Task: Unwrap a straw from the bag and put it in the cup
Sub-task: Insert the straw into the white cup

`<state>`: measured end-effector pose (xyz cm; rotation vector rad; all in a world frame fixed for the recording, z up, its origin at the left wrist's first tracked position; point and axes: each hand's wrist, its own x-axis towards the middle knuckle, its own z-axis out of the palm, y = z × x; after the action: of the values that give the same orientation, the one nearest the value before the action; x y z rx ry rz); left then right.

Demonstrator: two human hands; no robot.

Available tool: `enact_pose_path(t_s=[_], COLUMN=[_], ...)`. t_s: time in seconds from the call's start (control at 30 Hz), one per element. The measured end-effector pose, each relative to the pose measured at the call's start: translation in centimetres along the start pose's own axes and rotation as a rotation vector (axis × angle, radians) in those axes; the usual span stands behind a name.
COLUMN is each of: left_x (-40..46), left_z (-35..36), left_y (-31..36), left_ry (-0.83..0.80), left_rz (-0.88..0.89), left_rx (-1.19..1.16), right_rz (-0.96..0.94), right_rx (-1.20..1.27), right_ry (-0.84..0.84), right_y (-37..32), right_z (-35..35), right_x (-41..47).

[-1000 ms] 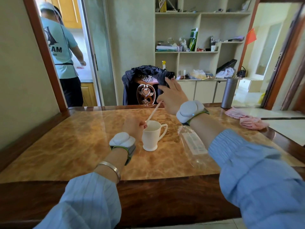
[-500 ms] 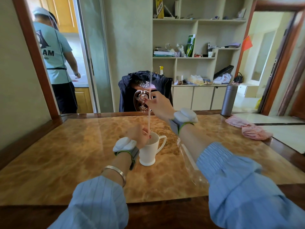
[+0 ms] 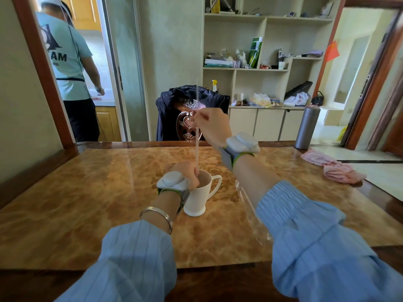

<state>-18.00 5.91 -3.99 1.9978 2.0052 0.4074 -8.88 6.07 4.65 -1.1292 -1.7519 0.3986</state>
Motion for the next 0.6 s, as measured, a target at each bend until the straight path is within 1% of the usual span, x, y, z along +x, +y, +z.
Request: enact_pose_path(t_s=[0.1,0.17,0.27,0.4,0.53,0.6], left_x=[0.3,0.4,0.2,0.1,0.2,0.6], left_z=[0.2,0.3,0.5,0.7,0.8,1.2], left_y=[-0.1,-0.1,-0.2,-0.5,-0.5,-0.4], left_ry=[-0.001,0.035,0.115,0.110,0.063,0.058], left_rz=[0.003,0.006,0.006,-0.014,-0.040,-0.045], left_rx=[0.022,0.003,-0.022,-0.012,-0.062,-0.085], right_rz=[0.043,0.075,0.065,0.034,-0.013,-0.015], right_rx=[-0.006,0.003,-0.010,-0.064,-0.036,-0.034], right_ry=[-0.053,-0.066,-0.074,-0.105,-0.020,-0.010], right_y=[0.5,0.9,1.0,0.9,0.4,0.3], right_z=[0.3,0.5,0.6,0.7,0.8,0.8], right_x=[-0.3,-0.6,-0.9,-1.2,-1.4,-1.5])
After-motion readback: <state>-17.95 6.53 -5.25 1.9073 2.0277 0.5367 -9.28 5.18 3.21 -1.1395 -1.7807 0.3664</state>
